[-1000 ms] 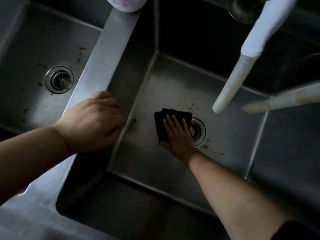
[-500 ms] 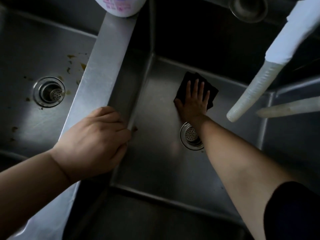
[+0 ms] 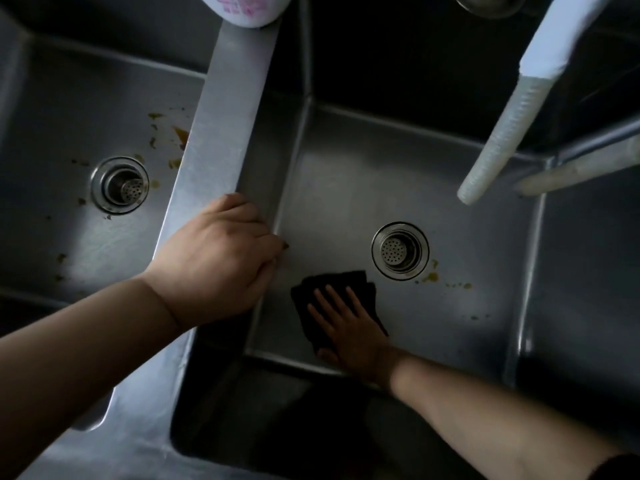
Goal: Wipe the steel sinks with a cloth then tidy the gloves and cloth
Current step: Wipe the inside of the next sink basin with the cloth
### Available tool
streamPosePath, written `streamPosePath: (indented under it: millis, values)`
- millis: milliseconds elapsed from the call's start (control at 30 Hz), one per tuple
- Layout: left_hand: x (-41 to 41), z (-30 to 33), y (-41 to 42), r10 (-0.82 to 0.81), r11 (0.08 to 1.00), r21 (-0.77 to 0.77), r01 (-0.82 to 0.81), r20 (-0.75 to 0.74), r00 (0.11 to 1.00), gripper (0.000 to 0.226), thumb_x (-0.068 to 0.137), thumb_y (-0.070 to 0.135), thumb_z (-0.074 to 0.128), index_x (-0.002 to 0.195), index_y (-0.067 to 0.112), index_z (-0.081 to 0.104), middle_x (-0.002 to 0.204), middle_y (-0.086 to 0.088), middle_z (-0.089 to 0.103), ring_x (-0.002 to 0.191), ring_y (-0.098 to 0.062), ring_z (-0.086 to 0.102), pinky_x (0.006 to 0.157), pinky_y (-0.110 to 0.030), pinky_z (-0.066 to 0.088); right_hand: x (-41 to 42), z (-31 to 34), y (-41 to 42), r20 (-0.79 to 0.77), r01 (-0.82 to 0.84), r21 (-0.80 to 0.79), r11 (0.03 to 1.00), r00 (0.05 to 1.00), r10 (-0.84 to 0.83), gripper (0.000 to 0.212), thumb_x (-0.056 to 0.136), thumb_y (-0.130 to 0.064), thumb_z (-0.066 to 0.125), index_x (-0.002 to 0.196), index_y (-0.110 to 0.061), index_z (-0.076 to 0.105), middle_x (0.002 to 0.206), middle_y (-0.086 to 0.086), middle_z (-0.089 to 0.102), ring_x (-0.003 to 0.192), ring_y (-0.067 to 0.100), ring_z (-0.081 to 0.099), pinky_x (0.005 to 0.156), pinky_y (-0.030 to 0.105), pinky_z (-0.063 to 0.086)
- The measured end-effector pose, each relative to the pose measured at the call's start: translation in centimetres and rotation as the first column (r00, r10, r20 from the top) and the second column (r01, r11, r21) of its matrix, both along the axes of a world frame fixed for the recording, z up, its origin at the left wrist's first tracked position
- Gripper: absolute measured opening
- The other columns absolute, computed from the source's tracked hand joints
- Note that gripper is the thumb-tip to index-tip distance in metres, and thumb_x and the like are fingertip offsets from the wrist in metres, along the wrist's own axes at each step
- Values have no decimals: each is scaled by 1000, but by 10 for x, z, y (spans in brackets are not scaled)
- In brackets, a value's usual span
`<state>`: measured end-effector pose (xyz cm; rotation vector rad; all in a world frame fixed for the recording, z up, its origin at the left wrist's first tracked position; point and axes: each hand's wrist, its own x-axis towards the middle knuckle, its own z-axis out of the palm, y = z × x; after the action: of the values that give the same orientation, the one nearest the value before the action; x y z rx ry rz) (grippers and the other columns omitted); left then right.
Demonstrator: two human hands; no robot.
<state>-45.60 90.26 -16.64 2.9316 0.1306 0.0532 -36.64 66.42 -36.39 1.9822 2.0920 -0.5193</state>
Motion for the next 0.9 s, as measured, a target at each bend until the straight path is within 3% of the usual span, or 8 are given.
streamPosePath:
  millis: [67,233,300,467,767,900]
  values:
    - [0,0,0,6,1000,1,-6,-5,1000,18,82,18,54,65,13,59,63,-8,59,68,-31,56,78,-36,42,-12,1,-8,-19,-80,30,996,997,80,80,73,-64,58,139,-20,44,146,8,41,135,29,37,111,52,11]
    - [1,1,0,10,1000,-13,-10,-15,1000,20,83,19,52,65,14,58,64,-7,59,70,-31,56,77,-37,42,4,0,32,-18,-226,37,974,974,226,77,77,-69,48,142,-30,37,150,-1,35,138,24,32,109,53,25]
    - [1,1,1,14,1000,-28,-15,-22,1000,21,84,19,50,66,13,60,65,-6,60,72,-31,57,79,-37,43,19,-3,62,7,-152,13,988,988,152,78,77,-69,48,144,-31,33,151,-1,33,139,25,30,109,53,20]
    - [1,0,2,9,999,-45,-10,-23,1000,20,83,18,51,67,13,61,69,-5,62,78,-30,60,87,-37,44,71,-17,134,-25,3,36,999,1000,-2,78,88,-62,39,150,-28,6,159,4,3,145,28,-2,113,51,-8]
    - [3,3,-2,42,999,-19,-42,-22,999,17,82,14,54,67,11,61,67,-8,62,78,-31,61,86,-40,45,88,-20,180,-42,283,73,956,959,-280,78,90,-60,33,150,-26,-1,159,6,-7,145,27,-11,112,49,-12]
    - [2,6,-5,69,997,-28,-70,-25,997,21,83,14,51,70,9,65,69,-7,65,79,-31,61,86,-39,45,45,-18,141,-63,198,50,979,979,-195,78,90,-60,33,150,-24,-1,158,9,-6,144,31,-10,111,52,-15]
